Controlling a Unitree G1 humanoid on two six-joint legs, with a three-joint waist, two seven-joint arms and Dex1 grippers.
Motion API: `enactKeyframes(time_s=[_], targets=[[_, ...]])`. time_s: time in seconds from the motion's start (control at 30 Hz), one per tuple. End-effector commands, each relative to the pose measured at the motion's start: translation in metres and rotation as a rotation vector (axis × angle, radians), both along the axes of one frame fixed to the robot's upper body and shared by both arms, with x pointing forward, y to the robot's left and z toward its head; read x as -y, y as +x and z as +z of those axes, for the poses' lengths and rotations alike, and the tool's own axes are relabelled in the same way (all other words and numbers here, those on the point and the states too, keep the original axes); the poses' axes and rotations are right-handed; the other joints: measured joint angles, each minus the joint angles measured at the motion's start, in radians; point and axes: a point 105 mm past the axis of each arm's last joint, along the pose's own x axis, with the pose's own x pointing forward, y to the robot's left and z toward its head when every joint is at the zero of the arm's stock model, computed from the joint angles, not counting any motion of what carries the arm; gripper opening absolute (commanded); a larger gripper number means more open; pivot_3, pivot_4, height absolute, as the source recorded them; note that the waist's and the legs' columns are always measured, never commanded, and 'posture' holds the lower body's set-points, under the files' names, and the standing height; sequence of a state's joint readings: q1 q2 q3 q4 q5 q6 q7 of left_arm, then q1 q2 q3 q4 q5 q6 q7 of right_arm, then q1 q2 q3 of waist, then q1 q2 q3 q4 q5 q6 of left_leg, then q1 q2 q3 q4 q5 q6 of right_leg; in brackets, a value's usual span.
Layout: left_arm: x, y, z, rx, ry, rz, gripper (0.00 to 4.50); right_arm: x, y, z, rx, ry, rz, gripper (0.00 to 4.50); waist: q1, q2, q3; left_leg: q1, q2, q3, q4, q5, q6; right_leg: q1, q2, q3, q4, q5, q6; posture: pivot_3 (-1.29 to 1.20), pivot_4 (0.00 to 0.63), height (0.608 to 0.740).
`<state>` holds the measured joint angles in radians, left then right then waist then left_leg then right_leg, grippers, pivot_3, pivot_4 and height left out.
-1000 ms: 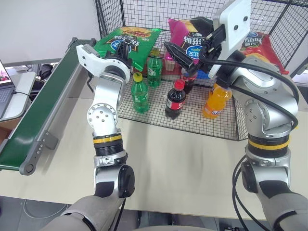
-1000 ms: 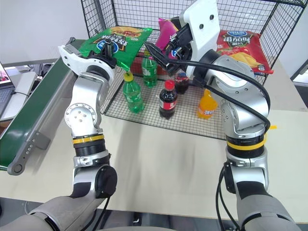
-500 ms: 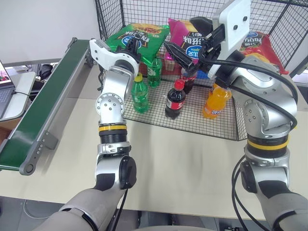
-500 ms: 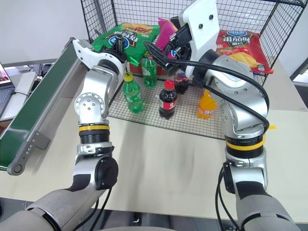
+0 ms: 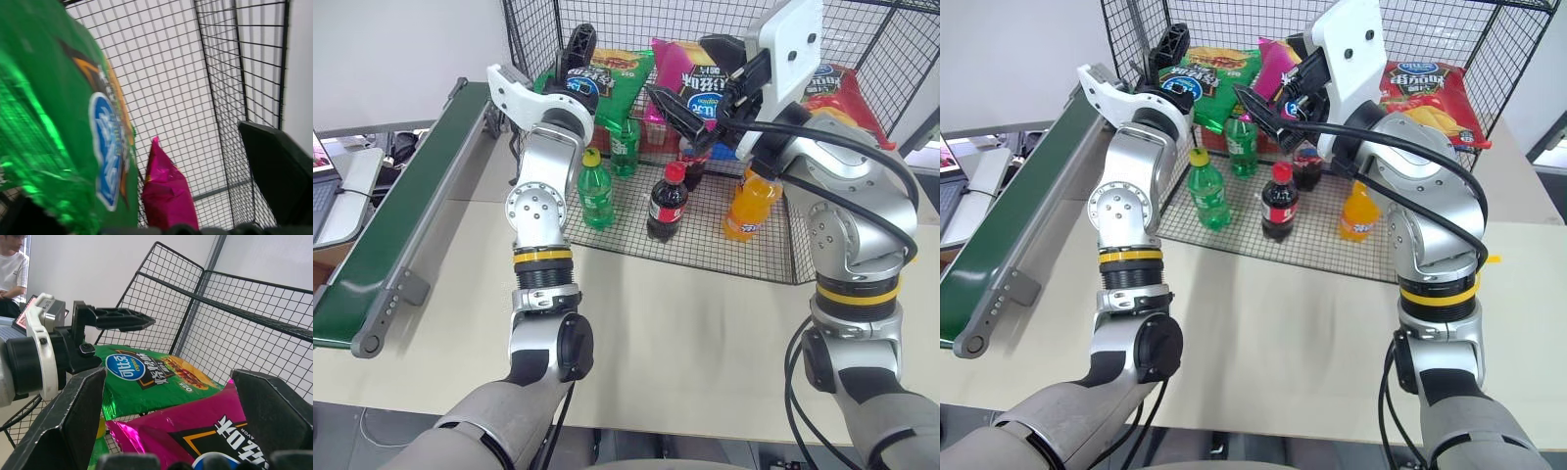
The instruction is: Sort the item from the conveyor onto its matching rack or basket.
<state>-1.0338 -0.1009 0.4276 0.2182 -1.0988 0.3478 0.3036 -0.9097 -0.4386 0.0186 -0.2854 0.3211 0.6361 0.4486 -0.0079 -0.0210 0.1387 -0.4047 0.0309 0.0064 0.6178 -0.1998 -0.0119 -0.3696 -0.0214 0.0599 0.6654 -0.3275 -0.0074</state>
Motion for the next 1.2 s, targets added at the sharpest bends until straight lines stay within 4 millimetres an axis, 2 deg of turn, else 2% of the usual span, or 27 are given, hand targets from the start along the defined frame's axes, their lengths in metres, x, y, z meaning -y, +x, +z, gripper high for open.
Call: enactKeyframes(time_s=[0.03,0.57,0.73,1.0,1.2], targets=[[0.0,-0.006,0.001,0.006,0.002,0.005,4.47,0.002,-0.007,0.014,0.063,0.029,0.0,4.5,-0.003,0.0,0.0,0.0,0.0,0.0,0.0,0.0,0.0,0.0,0.0,0.0,0.0,0.0,0.0,0.0,0.15,0.74],[-0.013,-0.037,0.007,0.005,-0.035,-0.041,4.47,-0.004,-0.003,0.012,0.06,0.046,0.026,4.5,0.0,0.0,0.0,-0.001,0.0,0.0,0.0,0.0,0.0,0.0,0.0,0.001,0.0,0.0,0.0,0.0,0.15,0.74],[-0.012,-0.044,0.002,-0.037,-0.04,-0.091,4.47,-0.006,-0.002,0.013,0.064,0.047,0.04,4.5,-0.001,0.0,0.0,-0.001,0.0,0.0,0.0,0.0,0.0,0.0,0.0,0.001,0.0,0.0,0.0,0.0,0.15,0.74],[-0.025,-0.056,-0.004,-0.082,-0.017,-0.123,4.47,-0.009,-0.001,0.013,0.066,0.05,0.052,4.5,-0.004,0.0,0.0,0.0,0.001,0.0,0.0,0.001,-0.001,0.0,0.0,0.001,0.0,0.0,0.0,0.0,0.15,0.74],[-0.03,-0.073,-0.013,-0.098,0.043,-0.195,4.47,-0.011,-0.001,0.014,0.066,0.059,0.062,4.5,-0.004,0.0,0.0,0.0,0.001,0.0,0.0,0.001,-0.001,0.0,0.0,0.001,0.0,0.0,0.0,0.0,0.15,0.74]])
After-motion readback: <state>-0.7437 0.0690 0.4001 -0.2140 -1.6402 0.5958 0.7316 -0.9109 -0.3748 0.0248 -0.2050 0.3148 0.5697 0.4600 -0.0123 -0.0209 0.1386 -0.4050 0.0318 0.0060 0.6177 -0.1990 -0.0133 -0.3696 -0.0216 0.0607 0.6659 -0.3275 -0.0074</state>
